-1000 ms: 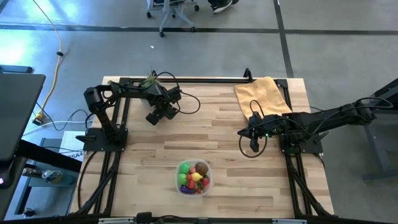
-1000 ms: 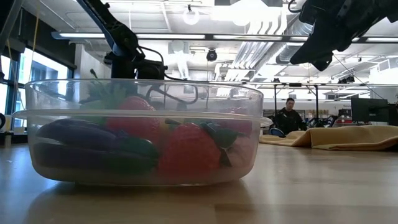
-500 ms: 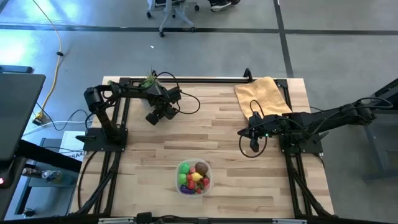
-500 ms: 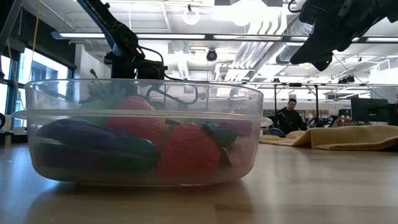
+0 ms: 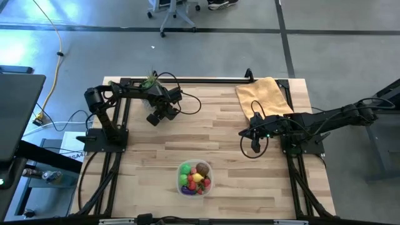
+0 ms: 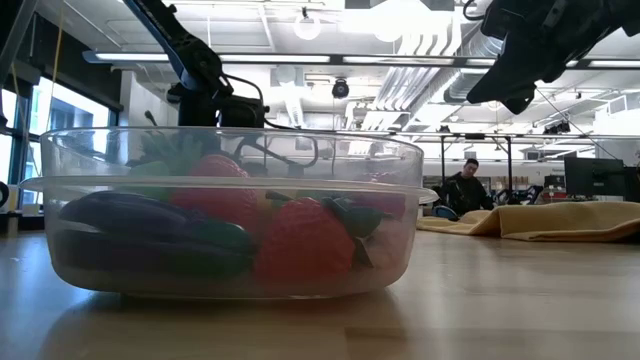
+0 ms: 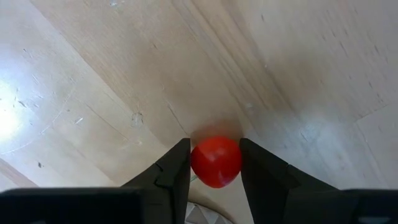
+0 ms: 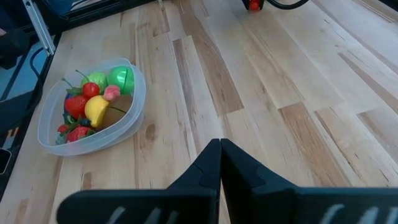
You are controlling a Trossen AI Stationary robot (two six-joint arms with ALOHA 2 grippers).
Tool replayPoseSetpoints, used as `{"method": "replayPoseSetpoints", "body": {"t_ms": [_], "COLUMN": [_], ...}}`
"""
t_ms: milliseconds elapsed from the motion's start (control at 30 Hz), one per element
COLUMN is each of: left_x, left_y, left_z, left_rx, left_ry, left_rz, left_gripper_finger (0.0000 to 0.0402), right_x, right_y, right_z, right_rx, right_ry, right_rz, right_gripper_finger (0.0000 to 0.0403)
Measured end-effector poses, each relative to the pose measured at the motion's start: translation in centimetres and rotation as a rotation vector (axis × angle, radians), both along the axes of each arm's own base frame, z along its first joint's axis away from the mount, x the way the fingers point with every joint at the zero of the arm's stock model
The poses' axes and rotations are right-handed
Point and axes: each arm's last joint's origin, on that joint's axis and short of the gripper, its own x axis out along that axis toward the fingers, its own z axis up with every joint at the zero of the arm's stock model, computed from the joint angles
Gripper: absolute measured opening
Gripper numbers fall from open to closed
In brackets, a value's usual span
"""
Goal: Pick and placing Produce into tupperware
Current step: Put the red cherry into the transparent bin
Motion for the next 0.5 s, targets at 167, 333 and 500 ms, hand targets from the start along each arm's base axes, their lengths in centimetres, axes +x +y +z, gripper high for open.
{"method": "replayPoseSetpoints", "body": {"t_ms": [167,333,500], "left_x": [-0.04,-0.04,-0.04], "left_y": [-0.03,-0.07,-0.27], "left_z": [0.0,0.01,0.28], "left_rx": [-0.004,-0.012,-0.051], "left_ry": [0.003,-0.003,-0.025], "left_rz": [0.0,0.021,0.041], "left_gripper_finger": [0.0122,0.0116,0.0111], "right_x": [0.0,0.0,0.0], "right_y": [0.0,0.0,0.0], "right_z": [0.0,0.0,0.0], "right_rx": [0.0,0.0,0.0], "right_ry": [0.0,0.0,0.0], "right_rz": [0.0,0.0,-0.001], "right_gripper_finger": [0.0,0.0,0.0]}}
